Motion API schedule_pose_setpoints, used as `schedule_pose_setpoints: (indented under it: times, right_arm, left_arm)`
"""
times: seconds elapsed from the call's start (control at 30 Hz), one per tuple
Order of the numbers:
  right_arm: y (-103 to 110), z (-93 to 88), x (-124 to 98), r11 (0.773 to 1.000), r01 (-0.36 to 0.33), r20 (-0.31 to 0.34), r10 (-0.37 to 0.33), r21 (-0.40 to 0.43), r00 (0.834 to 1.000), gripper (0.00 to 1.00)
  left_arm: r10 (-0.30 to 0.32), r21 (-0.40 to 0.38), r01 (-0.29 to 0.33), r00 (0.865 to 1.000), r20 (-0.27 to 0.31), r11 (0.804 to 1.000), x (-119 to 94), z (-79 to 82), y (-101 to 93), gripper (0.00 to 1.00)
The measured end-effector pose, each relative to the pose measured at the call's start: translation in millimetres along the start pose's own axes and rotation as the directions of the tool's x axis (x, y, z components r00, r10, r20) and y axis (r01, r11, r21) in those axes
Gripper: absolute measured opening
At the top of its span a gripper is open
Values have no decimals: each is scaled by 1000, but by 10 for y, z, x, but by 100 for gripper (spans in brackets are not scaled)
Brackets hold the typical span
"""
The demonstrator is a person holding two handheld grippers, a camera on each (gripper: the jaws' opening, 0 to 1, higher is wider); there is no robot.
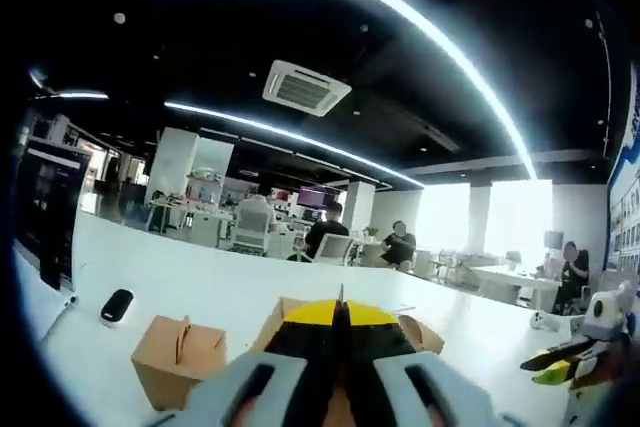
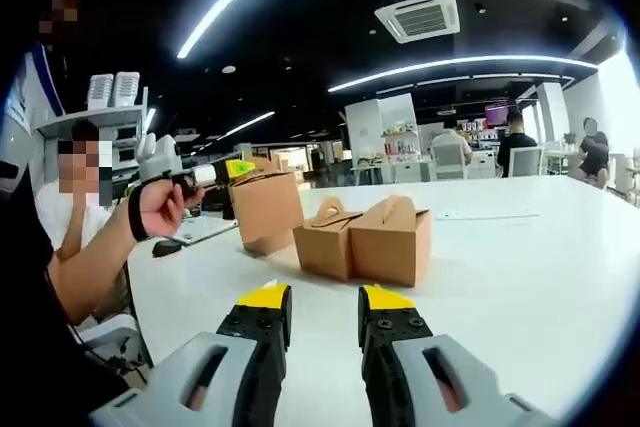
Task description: Pick up one paper box from the group, open the paper box, and remove the item inside
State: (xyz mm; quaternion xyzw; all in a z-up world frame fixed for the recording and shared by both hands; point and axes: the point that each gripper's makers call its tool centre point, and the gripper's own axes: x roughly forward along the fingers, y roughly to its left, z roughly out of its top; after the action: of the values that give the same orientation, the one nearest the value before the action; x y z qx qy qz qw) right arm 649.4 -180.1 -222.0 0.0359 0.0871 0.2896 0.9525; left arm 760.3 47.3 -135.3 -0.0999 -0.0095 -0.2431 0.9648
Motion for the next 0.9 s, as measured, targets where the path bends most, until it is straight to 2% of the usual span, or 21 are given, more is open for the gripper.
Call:
schedule_pose_setpoints:
  times: [0.17, 0.47, 0.6, 0.77, 0.9]
  right_arm:
    - [17, 15, -15, 1000, 4, 3, -4, -7, 1000, 27]
    - [69, 9, -30, 1000, 16, -2, -16, -6, 1000, 27]
    - [128, 29, -48, 1000, 8, -3, -8, -19, 1000, 27]
    - [160, 47, -40, 1000, 8, -2, -8, -29, 1000, 27]
    - [217, 64, -53, 999, 2, 1, -2, -38, 1000, 27]
  left_arm:
    - [-50, 15, 50, 999, 1, 999, -88, 19, -71, 4]
    - [-118, -3, 118, 993, -22, 993, -279, -20, -134, 4]
    - [-172, 14, 173, 984, -55, 985, -398, -85, -200, 4]
    - [-221, -27, 220, 974, -48, 975, -523, -62, -224, 4]
    - [-245, -6, 245, 968, -51, 969, -614, -67, -281, 4]
